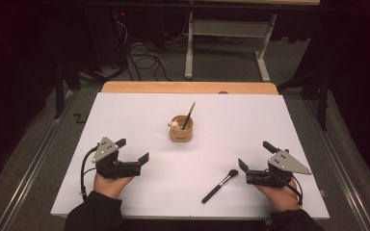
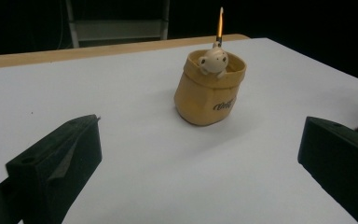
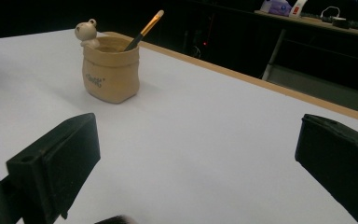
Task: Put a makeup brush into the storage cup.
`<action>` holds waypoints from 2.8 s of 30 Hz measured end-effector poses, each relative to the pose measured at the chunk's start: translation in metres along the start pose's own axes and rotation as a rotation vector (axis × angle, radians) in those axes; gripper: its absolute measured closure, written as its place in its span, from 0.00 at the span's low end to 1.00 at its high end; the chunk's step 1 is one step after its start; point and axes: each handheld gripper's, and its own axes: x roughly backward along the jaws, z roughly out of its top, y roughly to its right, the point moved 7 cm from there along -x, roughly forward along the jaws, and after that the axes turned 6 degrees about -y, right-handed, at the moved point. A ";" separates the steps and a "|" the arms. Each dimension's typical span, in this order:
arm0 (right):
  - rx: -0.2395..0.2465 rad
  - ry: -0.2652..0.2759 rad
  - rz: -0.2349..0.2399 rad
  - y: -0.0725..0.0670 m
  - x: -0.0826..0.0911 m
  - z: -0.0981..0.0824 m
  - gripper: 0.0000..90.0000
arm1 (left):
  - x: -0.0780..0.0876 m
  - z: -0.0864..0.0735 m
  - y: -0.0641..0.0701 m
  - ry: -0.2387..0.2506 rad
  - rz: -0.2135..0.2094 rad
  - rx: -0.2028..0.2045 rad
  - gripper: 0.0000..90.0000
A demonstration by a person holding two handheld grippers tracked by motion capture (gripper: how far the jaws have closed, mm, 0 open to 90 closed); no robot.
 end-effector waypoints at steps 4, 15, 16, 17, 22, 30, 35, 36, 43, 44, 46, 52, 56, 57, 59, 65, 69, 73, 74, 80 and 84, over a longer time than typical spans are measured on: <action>0.000 -0.011 -0.008 0.002 -0.002 -0.002 0.00 | -0.001 -0.001 0.000 -0.015 0.001 -0.011 0.00; 0.003 -0.009 -0.008 0.002 0.000 -0.003 0.00 | -0.005 -0.003 -0.002 -0.071 0.022 -0.001 0.01; 0.002 -0.009 -0.007 0.002 0.000 -0.003 0.00 | -0.007 -0.004 -0.003 -0.088 0.026 -0.001 0.01; 0.002 -0.008 -0.009 0.003 0.001 -0.003 0.00 | -0.009 -0.006 -0.004 -0.106 0.032 -0.002 0.01; -0.009 -0.003 -0.014 0.006 0.002 -0.002 0.00 | -0.016 -0.016 -0.006 -0.200 0.040 -0.008 0.01; -0.002 -0.021 -0.011 0.005 0.000 -0.005 0.00 | -0.021 -0.023 -0.001 -0.276 0.020 -0.027 0.01; -0.002 -0.026 -0.017 0.006 0.002 -0.006 0.00 | -0.023 -0.026 0.001 -0.345 0.037 -0.045 0.01; -0.003 -0.024 -0.017 0.006 0.003 -0.006 0.00 | -0.024 -0.026 0.001 -0.358 0.038 -0.045 0.01; -0.001 -0.036 -0.021 0.010 0.006 -0.009 0.00 | -0.027 -0.023 0.004 -0.444 0.030 -0.048 0.01; 0.005 -0.043 -0.023 0.011 0.006 -0.011 0.00 | -0.027 -0.023 0.005 -0.459 0.027 -0.053 0.01; 0.016 -0.057 -0.025 0.014 0.008 -0.015 0.00 | -0.027 -0.021 0.007 -0.486 0.013 -0.052 0.01; -0.007 -0.043 -0.020 0.018 0.013 -0.018 0.00 | -0.029 -0.016 0.013 -0.569 -0.002 -0.042 0.01; 0.001 -0.039 -0.007 0.013 0.013 -0.017 0.00 | -0.029 -0.013 0.016 -0.621 0.000 -0.053 0.01; 0.002 -0.041 -0.004 0.013 0.013 -0.017 0.00 | -0.029 -0.013 0.017 -0.640 -0.006 -0.058 0.01; 0.002 -0.042 -0.002 0.013 0.013 -0.018 0.00 | -0.030 -0.012 0.020 -0.675 -0.017 -0.063 0.01; -0.006 -0.037 -0.002 0.013 0.014 -0.017 0.00 | -0.032 -0.010 0.026 -0.763 -0.015 -0.050 0.05; -0.001 -0.037 0.001 0.012 0.013 -0.017 0.00 | -0.034 -0.012 0.027 -0.806 -0.002 -0.036 0.05; -0.002 -0.037 0.003 0.012 0.013 -0.017 0.00 | -0.036 -0.012 0.031 -0.846 0.001 -0.043 0.06; -0.002 -0.037 0.003 0.012 0.013 -0.017 0.00 | -0.036 -0.012 0.033 -0.854 0.004 -0.049 0.07; -0.001 -0.045 -0.002 0.012 0.012 -0.019 0.00 | -0.040 -0.008 0.047 -0.882 0.001 -0.082 0.08; -0.012 -0.051 -0.013 0.017 0.012 -0.021 0.00 | -0.046 -0.004 0.062 -0.883 -0.024 -0.089 0.08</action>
